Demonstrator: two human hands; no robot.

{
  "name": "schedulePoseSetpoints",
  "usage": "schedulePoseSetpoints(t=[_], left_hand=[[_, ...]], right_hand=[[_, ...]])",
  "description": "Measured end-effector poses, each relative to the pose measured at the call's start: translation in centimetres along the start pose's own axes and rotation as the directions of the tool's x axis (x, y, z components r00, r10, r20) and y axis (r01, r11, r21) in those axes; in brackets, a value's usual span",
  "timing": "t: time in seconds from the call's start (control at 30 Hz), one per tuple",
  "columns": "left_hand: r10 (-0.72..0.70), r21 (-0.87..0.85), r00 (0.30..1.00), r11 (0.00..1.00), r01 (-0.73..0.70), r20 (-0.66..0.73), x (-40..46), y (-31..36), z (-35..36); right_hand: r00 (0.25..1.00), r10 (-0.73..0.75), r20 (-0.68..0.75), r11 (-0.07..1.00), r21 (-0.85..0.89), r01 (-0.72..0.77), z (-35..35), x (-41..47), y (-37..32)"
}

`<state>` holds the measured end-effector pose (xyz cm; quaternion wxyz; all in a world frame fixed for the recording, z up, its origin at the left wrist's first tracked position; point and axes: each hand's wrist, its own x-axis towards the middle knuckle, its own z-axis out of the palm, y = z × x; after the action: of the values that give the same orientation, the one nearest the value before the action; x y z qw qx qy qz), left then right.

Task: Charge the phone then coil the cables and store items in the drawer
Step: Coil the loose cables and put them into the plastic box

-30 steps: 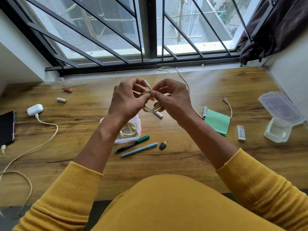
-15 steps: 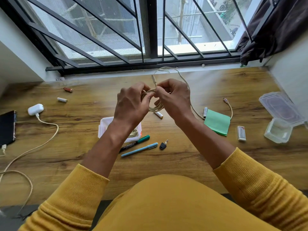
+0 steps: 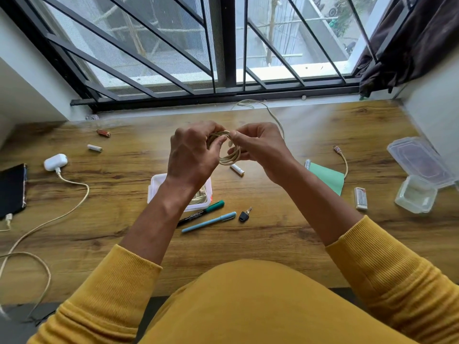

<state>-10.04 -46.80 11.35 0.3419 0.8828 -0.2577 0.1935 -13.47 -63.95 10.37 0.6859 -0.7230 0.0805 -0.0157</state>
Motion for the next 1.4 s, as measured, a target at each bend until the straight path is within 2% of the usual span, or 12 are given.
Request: schedulePoseSetpoints(t=[0.13, 0.37, 0.5, 0.57, 0.7, 0.87, 0.97, 1.13, 1.3, 1.4], left_hand=[[-0.04, -0.024, 0.999, 0.999, 0.04, 0.007, 0.0, -0.3, -0.1], [-0.118, -0.214, 0.991, 0.968, 0.129, 0.062, 0.3, -0.7, -0.2], [-0.16, -0.319, 0.983, 0.931, 0.179, 0.086, 0.2, -0.8, -0.1], [-0.2, -0.416, 0.973, 0.88, 0.231, 0.116, 0.3, -1.1, 0.1], [-0.27, -0.629, 0.946, 0.707, 0.322, 0.181, 0.3, -1.3, 0.4], [-0.299, -0.63, 0.947, 0.714, 0.306, 0.12, 0.4, -1.2, 0.6], [-0.315, -0.642, 0.94, 0.695, 0.323, 0.133, 0.3, -1.3, 0.5], [-0.316, -0.63, 0.933, 0.693, 0.35, 0.17, -0.1, -1.8, 0.5], [-0.335, -0.634, 0.922, 0.674, 0.378, 0.194, -0.2, -1.9, 0.4], [-0.33, -0.607, 0.927, 0.705, 0.367, 0.176, -0.1, -1.8, 0.4]], right_hand=[[0.999, -0.017, 0.038, 1.0, 0.017, 0.017, -0.2, -0.2, -0.4], [1.0, -0.014, 0.003, 0.992, 0.127, 0.014, -0.7, 0.3, -0.9], [0.998, 0.051, 0.037, 0.956, 0.289, -0.059, -0.6, 0.4, -1.1], [0.993, 0.096, 0.062, 0.922, 0.372, -0.112, -0.5, 0.4, -1.2], [0.983, 0.141, 0.115, 0.873, 0.454, -0.178, -0.4, 0.3, -1.4], [0.983, 0.144, 0.11, 0.807, 0.563, -0.181, 0.2, 0.1, -1.2], [0.989, 0.098, 0.111, 0.839, 0.526, -0.142, 0.3, 0.0, -1.2], [1.0, -0.027, 0.014, 0.961, 0.276, 0.022, 0.9, -0.1, -1.2], [0.993, -0.091, -0.073, 0.985, 0.14, 0.1, 1.1, -0.2, -1.1], [0.992, -0.082, -0.1, 0.988, 0.123, 0.094, 1.2, 0.0, -1.2]])
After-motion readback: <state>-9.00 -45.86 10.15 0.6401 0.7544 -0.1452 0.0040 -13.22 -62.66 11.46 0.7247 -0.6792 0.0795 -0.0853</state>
